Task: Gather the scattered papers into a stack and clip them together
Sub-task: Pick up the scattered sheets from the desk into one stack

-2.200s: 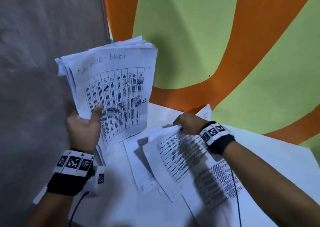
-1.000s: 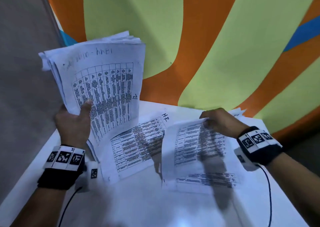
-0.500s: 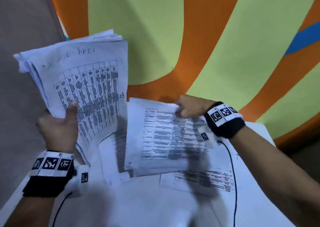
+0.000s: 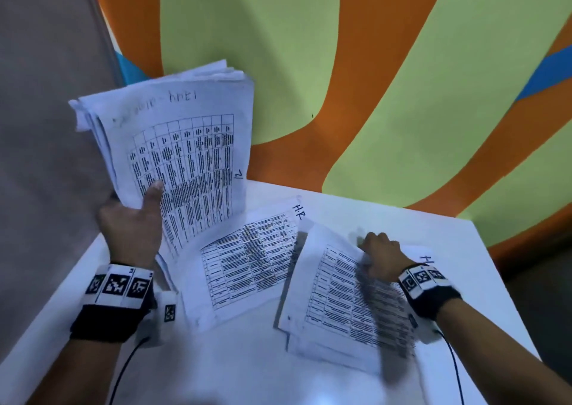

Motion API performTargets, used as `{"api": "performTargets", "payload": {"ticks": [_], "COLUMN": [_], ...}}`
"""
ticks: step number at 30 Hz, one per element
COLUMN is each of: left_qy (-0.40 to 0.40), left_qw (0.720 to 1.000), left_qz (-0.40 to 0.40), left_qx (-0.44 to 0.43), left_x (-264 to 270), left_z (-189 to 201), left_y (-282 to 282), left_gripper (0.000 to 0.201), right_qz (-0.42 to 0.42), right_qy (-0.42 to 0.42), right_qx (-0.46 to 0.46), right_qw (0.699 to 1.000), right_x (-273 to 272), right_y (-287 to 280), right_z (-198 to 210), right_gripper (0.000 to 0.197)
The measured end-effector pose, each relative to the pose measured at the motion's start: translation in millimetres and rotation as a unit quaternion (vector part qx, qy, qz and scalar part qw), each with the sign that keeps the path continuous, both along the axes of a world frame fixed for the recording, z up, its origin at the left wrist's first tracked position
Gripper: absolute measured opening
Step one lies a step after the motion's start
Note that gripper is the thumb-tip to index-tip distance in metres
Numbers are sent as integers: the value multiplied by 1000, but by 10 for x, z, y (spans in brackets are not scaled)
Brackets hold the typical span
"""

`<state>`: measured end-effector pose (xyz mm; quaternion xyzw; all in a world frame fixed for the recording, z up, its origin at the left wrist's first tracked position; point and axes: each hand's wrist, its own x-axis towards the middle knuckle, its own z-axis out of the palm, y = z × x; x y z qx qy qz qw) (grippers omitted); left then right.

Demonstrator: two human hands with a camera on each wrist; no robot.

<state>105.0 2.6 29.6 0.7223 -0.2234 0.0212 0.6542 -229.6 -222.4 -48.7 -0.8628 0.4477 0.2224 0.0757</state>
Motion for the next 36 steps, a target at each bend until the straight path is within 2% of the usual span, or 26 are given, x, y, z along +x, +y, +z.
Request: {"api": "performTargets", "payload": {"ticks": [2,5,8,10,12,14,16,18,19,20,22,24,28,30,32,34,35,36], "left_qy": [0,-15,-15,-15,-11,-12,-8,-4,-1,-2,13,16,-17,-27,-22,-11,0,10], "left_qw": [1000,1000,999,1000,1000,999,998,999,998,998,997,997,997,997,998,998,999,999], "left_qz": [-3,12,13,7,6,5,-1,15,27,41,55,66,67,65,53,45,42,40], "left_qx": [-13,-18,-26,-23,-27,-46,-60,-51,-52,-48,-47,-33,-29,-28,-37,-42,-35,-26], "left_x": [-22,-32,-11,15,56,97,144,223,250,278,345,403,481,489,483,492,509,508], "left_z": [12,9,-1,-4,1,27,65,90,112,119,129,111,34,24,38,35,24,33], "left_y": [-24,-34,-17,2,31,64,95,139,160,183,232,271,335,350,347,327,309,276], "left_gripper": [37,39,40,38,35,34,31,10,14,27,38,38,18,35,41,33,22,20], "right_qz": [28,34,46,13,31,77,135,187,217,246,288,295,322,313,306,292,287,283], "right_qy": [-13,-77,-124,-184,-218,-221,-197,-172,-156,-139,-110,-78,-15,3,24,5,-20,-54], "right_qx": [0,59,61,82,73,71,67,55,44,31,9,4,10,10,10,7,1,-10], "right_qw": [1000,995,989,979,973,970,969,966,963,959,951,952,946,950,952,956,958,958], "right_x": [-32,-57,-60,-23,150,434,797,1213,1418,1627,1978,2218,2425,2467,2476,2418,2364,2275], "right_y": [-30,-42,-47,-78,-146,-228,-265,-218,-152,-113,-43,24,135,142,158,177,216,239], "right_z": [-31,-36,37,167,401,659,868,950,960,879,625,345,11,-61,-69,-66,-58,-58], "right_gripper": [36,33,19,32,37,37,28,17,17,19,28,36,53,55,53,48,45,43]}}
